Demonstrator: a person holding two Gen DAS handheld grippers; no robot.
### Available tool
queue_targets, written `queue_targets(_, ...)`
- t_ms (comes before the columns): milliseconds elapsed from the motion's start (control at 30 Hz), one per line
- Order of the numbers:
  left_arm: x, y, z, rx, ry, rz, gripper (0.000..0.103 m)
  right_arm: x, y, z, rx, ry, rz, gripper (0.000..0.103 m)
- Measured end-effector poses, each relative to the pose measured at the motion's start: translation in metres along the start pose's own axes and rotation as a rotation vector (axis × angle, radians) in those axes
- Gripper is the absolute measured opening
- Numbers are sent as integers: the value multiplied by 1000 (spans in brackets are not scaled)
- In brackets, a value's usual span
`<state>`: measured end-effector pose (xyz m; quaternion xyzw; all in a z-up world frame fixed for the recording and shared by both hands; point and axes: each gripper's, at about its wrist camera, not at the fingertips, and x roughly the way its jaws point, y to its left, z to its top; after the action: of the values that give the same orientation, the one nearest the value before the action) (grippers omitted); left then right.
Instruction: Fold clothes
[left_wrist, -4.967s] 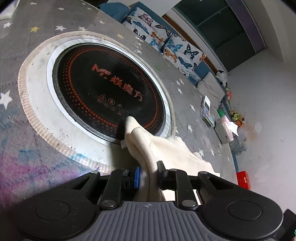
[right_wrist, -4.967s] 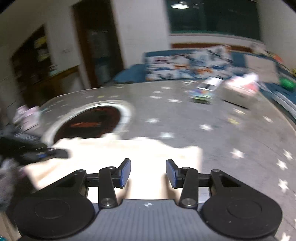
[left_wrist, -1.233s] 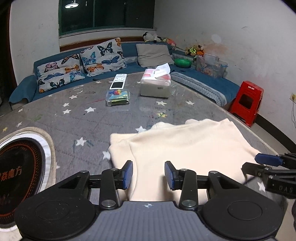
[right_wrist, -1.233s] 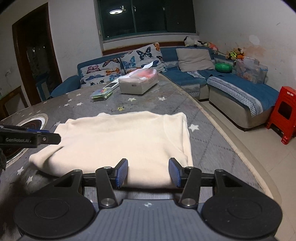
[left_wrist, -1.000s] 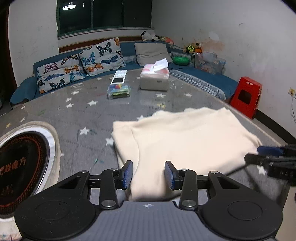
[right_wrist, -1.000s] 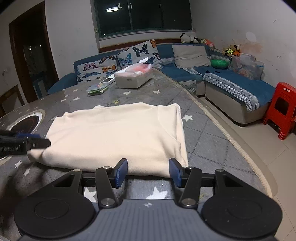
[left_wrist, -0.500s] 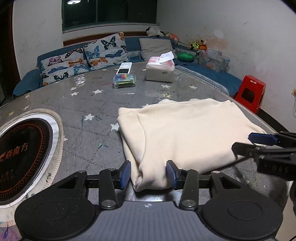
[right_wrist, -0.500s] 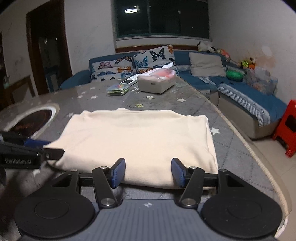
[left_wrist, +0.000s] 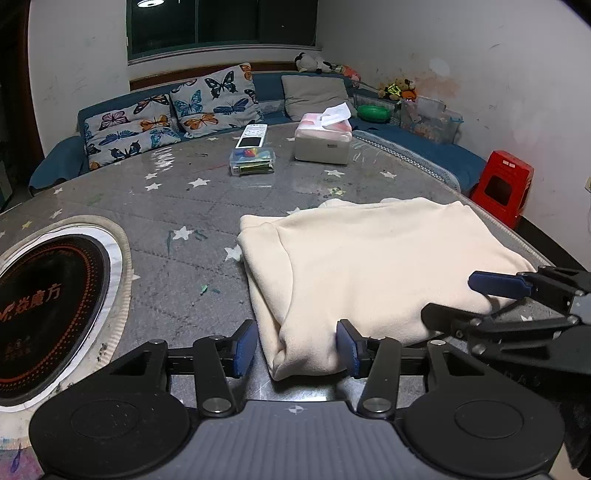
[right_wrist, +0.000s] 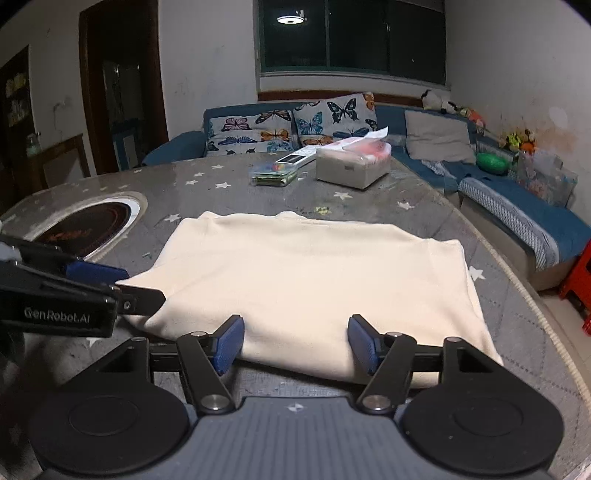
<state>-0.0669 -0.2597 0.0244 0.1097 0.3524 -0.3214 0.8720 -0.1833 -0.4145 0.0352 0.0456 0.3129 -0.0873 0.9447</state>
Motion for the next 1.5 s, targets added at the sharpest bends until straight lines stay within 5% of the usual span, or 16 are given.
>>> queue_targets(1500, -16, -5, -12, -4, -7, 19, 92, -33, 0, -11, 65, -52, -69, 93)
